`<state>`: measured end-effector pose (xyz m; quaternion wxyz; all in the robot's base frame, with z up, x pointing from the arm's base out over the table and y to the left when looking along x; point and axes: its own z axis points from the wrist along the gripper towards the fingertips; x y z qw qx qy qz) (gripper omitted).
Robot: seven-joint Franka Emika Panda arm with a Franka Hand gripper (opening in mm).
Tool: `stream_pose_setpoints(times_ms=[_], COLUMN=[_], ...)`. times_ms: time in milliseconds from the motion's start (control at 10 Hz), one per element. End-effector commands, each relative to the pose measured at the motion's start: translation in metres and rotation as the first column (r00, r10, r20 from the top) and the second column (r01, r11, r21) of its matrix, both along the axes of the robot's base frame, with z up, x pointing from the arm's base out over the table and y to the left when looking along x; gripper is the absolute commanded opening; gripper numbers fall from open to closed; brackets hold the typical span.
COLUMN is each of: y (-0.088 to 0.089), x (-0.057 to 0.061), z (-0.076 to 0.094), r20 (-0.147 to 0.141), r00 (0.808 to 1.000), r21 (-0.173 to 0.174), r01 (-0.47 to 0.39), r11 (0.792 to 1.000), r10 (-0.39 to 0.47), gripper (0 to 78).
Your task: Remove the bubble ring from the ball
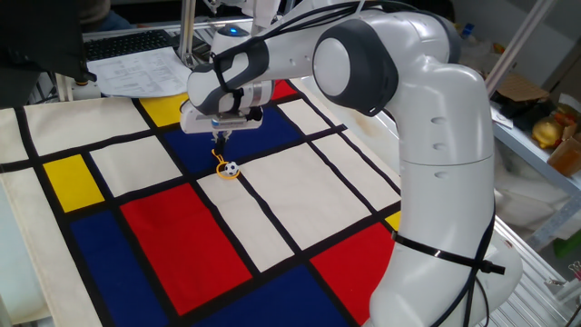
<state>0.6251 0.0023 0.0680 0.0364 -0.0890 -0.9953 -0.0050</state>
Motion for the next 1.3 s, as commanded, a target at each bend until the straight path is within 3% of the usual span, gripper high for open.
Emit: stream_pose_setpoints(times_ms=[100,700,800,1300], y=[0.0003,0.0003,0.0003,0.0003], x=[0.0035,0.0032,0.0032,0.0032], z=[-0.0009,-0.0012,-0.0012,-0.0012], r20=[-0.006,-0.004,-0.004,-0.004], r00=[0.997,0.997,0.997,0.997], r21=[-0.007,-0.013,-0.013,-0.013], r01=[-0.079,-0.081,-0.082,-0.082], r11=[0.997,0.997,0.997,0.997], r10=[0.079,0.081,0.082,0.082], gripper=[0.0,0.0,77.4,77.4])
